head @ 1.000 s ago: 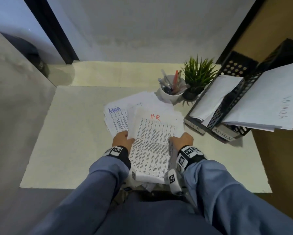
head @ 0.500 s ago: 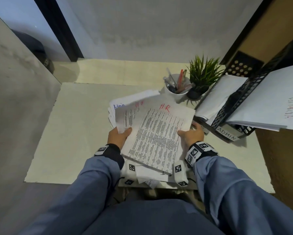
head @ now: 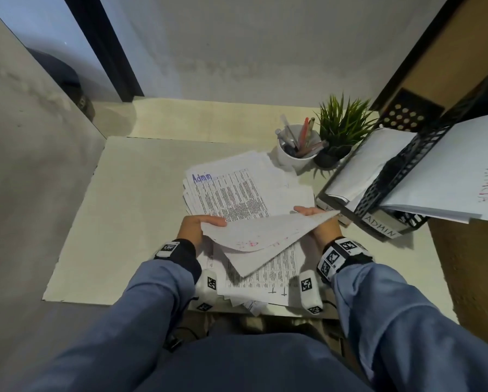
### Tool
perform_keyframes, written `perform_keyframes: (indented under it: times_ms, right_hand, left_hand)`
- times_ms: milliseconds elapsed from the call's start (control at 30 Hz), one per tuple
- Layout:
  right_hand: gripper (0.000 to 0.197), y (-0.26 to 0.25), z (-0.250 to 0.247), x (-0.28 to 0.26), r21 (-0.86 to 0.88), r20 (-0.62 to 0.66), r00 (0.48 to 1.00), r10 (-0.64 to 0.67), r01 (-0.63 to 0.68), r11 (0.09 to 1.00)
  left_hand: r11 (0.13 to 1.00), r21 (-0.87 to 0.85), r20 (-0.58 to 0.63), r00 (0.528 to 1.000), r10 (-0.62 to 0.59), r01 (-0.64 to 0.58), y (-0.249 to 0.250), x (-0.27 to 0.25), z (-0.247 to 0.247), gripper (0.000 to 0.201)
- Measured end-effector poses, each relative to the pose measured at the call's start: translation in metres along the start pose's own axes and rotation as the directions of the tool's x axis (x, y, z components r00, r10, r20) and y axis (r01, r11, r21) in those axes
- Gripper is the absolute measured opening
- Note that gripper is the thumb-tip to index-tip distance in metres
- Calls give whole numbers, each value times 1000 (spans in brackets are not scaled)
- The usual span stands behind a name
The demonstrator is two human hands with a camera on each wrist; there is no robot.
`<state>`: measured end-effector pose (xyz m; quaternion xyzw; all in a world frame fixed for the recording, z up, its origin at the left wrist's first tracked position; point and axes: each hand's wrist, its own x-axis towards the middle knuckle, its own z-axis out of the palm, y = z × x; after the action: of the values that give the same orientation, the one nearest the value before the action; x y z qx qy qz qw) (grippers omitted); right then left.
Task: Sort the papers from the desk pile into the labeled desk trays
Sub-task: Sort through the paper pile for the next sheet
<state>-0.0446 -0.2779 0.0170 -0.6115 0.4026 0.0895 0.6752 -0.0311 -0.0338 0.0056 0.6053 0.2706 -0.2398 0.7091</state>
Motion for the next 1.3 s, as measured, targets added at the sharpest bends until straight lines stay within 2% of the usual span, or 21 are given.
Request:
perform_keyframes:
  times_ms: [67, 167, 200, 267, 333, 367, 400, 467, 500, 567, 633, 700, 767, 833, 900, 1000, 1033, 1100, 1167, 1200, 1300]
  right_hand:
    - [30, -5, 6, -8, -116, -19, 999, -38, 36, 993]
    - [20, -11, 8, -22, -106, -4, 989, -147, 146, 984]
    - [25, -14, 8, -24, -60, -29, 989, -143, 141, 988]
    - [45, -19, 9, -26, 75, 6, 991, -130, 129, 989]
    - [44, -27, 13, -29, 116, 50, 983, -179, 172, 978]
    - [38, -33, 15, -31, 86, 55, 974, -218, 213, 973]
    - [33, -38, 17, -29, 31, 39, 965, -260, 259, 966]
    - [24, -54, 21, -37, -13, 20, 925, -380, 380, 925]
    - [20, -62, 22, -42, 0, 13, 898, -440, 440, 898]
    - [25, -76, 25, -55, 70, -10, 840, -542, 541, 838]
    - [24, -78, 25, -67, 120, -25, 813, -582, 580, 806]
    - [4, -63, 29, -66, 58, -8, 841, -541, 541, 839]
    - [6, -41, 32, -58, -44, 9, 902, -432, 432, 901]
    - [11, -26, 32, -51, -114, 21, 938, -346, 346, 931]
    - [15, -30, 25, -47, -118, 1, 950, -313, 311, 943]
    - [24, -55, 8, -39, -7, -74, 931, -358, 358, 934]
    - [24, -64, 1, -32, 32, -129, 911, -392, 399, 916]
    - [27, -79, -13, -17, -3, -279, 845, -457, 475, 880]
    - [41, -86, -28, -1, -102, -421, 792, -442, 443, 891]
    - [48, -86, -36, 7, -150, -462, 788, -407, 382, 912]
    - [60, -81, -47, 25, -205, -451, 846, -285, 213, 955]
  left_hand:
    - [998, 66, 22, 1000, 3, -4, -1, -1, 5, 5]
    - [995, 93, 26, 1000, 15, -17, 3, -6, 15, 13]
    - [992, 121, 5, 999, 39, -39, 6, -7, 16, 24]
    - [992, 77, 98, 991, 90, -97, 12, -16, 20, 48]
    - [987, 55, 157, 978, 140, -150, 19, -22, 27, 69]
    - [971, 99, 146, 969, 202, -217, 23, -26, 31, 68]
    - [940, 164, 119, 952, 283, -300, 29, -31, 36, 55]
    - [838, 287, 34, 880, 474, -463, 42, -37, 46, 22]
    - [796, 299, -1, 834, 551, -526, 48, -39, 50, 16]
    - [765, 269, -66, 781, 621, -586, 55, -41, 52, 18]
    - [758, 259, -95, 766, 636, -598, 55, -41, 51, 23]
    - [766, 323, -78, 792, 606, -555, 44, -36, 48, 24]
    - [827, 366, -88, 869, 487, -427, 24, -28, 42, 28]
    - [879, 361, -124, 918, 376, -311, 10, -25, 38, 29]
    - [868, 359, -103, 909, 403, -344, 14, -25, 37, 25]
    - [833, 327, -67, 868, 492, -446, 43, -28, 47, 49]
    - [813, 314, -36, 850, 526, -490, 55, -30, 54, 48]
    - [733, 328, 49, 786, 617, -596, 82, -41, 73, 10]
    - [598, 399, 140, 691, 709, -695, 110, -55, 94, 9]
    - [526, 435, 189, 645, 740, -731, 122, -59, 104, 9]
    - [268, 578, 319, 516, 795, -771, 151, -65, 132, 10]
